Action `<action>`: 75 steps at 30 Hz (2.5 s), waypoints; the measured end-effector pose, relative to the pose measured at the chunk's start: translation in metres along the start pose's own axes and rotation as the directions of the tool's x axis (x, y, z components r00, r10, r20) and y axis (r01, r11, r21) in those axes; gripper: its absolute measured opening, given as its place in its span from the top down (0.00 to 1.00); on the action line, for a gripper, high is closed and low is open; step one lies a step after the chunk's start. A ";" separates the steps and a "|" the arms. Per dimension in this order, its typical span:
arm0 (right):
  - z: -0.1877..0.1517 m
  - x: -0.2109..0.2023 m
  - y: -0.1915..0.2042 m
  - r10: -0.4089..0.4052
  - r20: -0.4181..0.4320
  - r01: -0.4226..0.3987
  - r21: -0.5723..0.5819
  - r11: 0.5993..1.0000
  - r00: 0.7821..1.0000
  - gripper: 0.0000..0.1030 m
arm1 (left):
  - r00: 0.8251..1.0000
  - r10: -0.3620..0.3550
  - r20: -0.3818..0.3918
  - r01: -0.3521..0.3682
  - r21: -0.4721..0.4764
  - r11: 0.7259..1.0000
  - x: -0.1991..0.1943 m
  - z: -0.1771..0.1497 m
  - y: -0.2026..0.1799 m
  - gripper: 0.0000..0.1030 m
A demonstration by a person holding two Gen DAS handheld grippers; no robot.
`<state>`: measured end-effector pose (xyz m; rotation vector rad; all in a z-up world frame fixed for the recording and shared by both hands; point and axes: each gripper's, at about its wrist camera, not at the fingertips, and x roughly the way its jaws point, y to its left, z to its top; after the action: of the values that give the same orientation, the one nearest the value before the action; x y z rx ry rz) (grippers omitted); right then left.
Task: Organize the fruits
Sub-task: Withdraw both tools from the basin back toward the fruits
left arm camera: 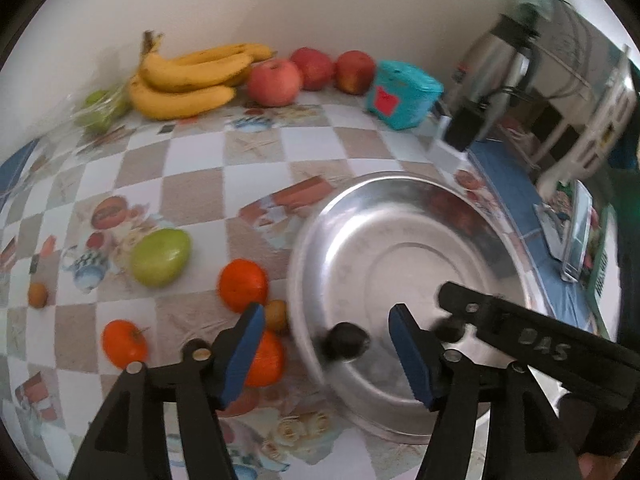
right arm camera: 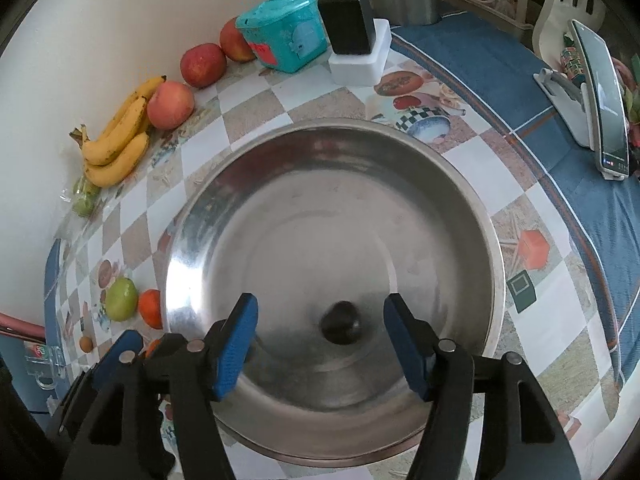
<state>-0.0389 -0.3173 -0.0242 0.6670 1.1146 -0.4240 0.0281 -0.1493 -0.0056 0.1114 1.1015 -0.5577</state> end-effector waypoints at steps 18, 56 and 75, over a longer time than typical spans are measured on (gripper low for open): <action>-0.003 -0.001 0.013 -0.006 0.000 0.006 -0.073 0.997 1.000 0.31 | 0.974 0.213 -0.077 -0.226 -0.293 0.929 -0.021 0.001 0.089 0.28; -0.046 -0.014 0.130 0.200 0.023 -0.176 -0.383 0.907 0.980 0.06 | 0.933 0.361 -0.017 -0.326 -0.470 0.820 -0.062 -0.018 0.170 0.00; -0.057 0.014 0.149 0.182 -0.082 -0.200 -0.428 0.881 0.980 0.48 | 0.973 0.229 -0.014 -0.211 -0.440 0.873 -0.043 -0.014 0.161 0.11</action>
<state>0.0201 -0.1688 -0.0118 0.3831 1.1203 0.0154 0.0796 0.0094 -0.0048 -0.1675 1.1344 -0.0949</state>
